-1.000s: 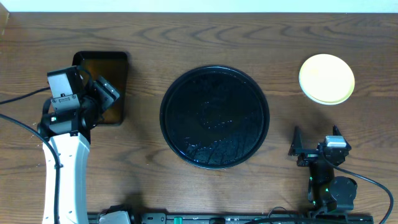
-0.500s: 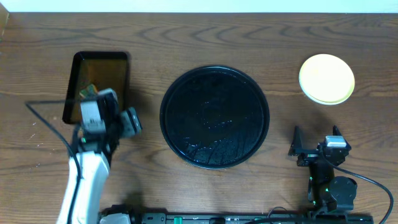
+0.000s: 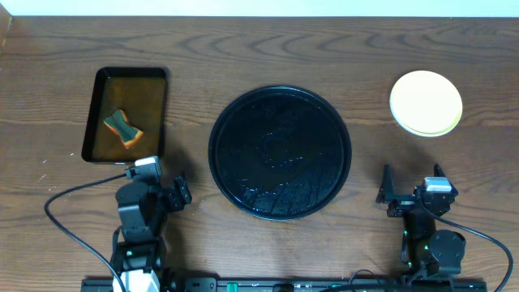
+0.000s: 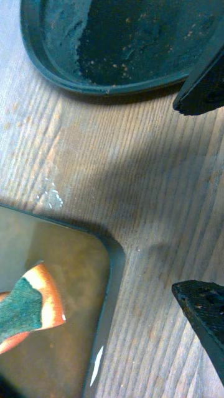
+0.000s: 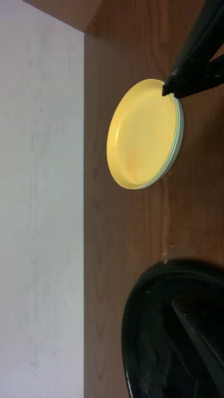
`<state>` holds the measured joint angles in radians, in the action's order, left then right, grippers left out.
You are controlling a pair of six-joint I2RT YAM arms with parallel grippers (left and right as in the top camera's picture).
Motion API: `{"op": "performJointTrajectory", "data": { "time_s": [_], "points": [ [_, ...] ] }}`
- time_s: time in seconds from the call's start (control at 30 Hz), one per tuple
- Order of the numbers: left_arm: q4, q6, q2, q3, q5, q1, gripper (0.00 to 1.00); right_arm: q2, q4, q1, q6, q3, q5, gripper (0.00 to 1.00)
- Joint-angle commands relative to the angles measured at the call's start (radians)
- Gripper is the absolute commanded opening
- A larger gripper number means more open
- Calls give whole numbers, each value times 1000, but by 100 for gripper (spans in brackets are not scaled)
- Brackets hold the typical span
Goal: Clean dirty plates on tray and stack at the side
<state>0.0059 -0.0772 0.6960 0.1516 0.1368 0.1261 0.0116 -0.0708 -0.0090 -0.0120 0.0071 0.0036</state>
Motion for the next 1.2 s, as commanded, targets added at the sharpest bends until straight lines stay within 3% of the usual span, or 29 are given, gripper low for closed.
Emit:
{"op": "performJointTrajectory", "data": {
  "time_s": [0.0, 0.23, 0.43, 0.97, 1.17],
  "points": [
    [13, 30, -102, -60, 10, -2, 85, -6, -4, -6, -12, -2, -1, 99],
    [27, 111, -290, -143, 10, -56, 86, -6, -5, -6, -12, -2, 0, 99],
    [-66, 123, -431, -148, 1, -71, 86, -6, -4, -6, -12, -2, -1, 99],
    [-69, 98, -695, -148, 6, -72, 85, -5, -5, -6, -12, -2, -1, 99],
    [-72, 91, -694, -148, -29, -72, 85, -5, -4, -6, -12, -2, -1, 99]
  ]
}}
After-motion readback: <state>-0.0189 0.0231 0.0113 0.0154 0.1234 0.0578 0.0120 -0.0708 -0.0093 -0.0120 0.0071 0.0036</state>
